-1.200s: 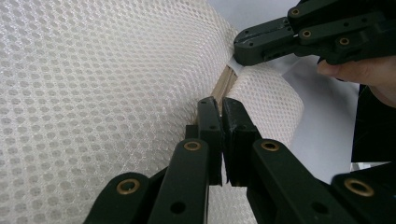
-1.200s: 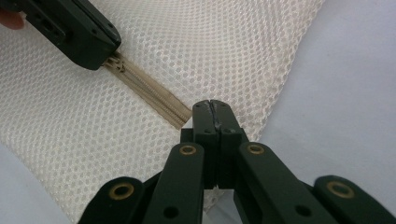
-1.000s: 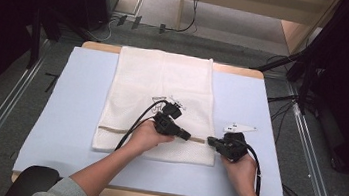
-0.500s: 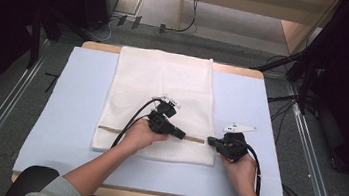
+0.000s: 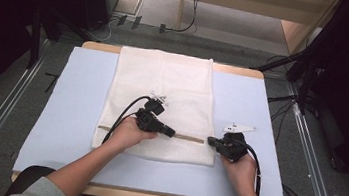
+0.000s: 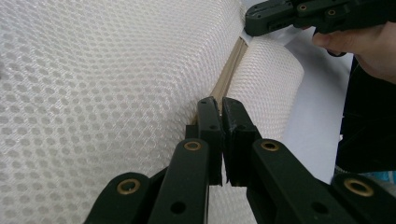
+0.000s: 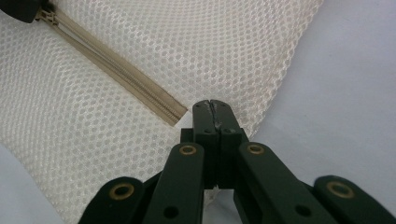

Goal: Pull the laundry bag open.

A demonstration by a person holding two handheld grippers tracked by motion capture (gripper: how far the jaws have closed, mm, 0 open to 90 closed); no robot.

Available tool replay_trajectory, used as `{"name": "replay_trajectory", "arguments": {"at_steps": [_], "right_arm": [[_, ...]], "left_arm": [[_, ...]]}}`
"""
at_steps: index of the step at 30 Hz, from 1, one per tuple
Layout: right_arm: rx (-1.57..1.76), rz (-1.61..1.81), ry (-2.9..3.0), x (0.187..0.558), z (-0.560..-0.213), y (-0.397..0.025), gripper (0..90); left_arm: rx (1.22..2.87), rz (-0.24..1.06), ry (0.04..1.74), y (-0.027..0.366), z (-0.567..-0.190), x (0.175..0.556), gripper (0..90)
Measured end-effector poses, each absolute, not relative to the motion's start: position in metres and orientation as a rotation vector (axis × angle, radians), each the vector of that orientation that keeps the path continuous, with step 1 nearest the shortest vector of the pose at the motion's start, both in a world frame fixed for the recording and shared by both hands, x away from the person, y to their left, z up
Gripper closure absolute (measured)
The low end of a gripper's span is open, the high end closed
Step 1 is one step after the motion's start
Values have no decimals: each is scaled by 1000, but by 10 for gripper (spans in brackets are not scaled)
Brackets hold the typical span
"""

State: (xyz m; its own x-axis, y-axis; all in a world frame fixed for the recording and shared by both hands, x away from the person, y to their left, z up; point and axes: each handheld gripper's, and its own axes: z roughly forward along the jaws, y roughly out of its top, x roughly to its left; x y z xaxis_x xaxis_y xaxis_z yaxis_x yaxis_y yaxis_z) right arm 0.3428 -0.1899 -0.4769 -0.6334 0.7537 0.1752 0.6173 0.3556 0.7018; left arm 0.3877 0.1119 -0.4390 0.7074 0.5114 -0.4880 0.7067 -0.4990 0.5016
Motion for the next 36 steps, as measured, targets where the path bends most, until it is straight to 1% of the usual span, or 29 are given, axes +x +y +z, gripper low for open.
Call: {"name": "replay_trajectory", "arguments": {"at_steps": [5,12,16,20,24,36], "right_arm": [[1254,1140,2436,343,-477,-190,900],[1253,1145,2436,343,-477,-190,900],[1257,1149,2434,343,-477,-191,900],[1252,1142,2436,343,-477,-190,900],[1245,1139,2437,343,-477,-190,900],[1226,1131,2439,342,-477,-190,900]], "left_arm": [[2201,-371,938,124,-437,388,892],[2204,-366,939,126,-438,385,892],[2179,-382,959,139,-437,387,892],[2211,-333,945,141,-435,384,891],[2190,-347,951,149,-433,384,891],[2158,-338,982,174,-430,382,891]]}}
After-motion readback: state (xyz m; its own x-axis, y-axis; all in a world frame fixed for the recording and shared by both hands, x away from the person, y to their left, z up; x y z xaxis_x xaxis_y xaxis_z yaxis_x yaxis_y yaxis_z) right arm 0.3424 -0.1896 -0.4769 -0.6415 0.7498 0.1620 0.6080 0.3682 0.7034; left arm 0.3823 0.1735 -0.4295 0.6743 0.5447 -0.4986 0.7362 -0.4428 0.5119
